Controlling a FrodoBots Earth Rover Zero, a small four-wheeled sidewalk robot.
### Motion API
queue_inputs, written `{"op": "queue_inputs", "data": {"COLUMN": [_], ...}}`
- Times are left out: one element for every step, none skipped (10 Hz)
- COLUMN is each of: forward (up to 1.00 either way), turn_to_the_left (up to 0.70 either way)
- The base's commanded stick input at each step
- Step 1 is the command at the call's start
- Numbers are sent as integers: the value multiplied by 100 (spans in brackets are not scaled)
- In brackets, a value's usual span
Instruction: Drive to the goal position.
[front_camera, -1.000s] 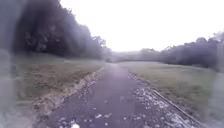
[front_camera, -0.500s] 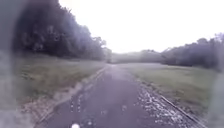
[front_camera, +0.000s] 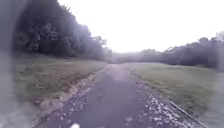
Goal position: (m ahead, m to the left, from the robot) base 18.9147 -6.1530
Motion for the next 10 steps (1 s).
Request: {"op": "queue_inputs", "data": {"forward": [70,70,70,70,70,70,70,70,70,70], "turn_to_the_left": [0,0,0,0,0,0,0,0,0,0]}}
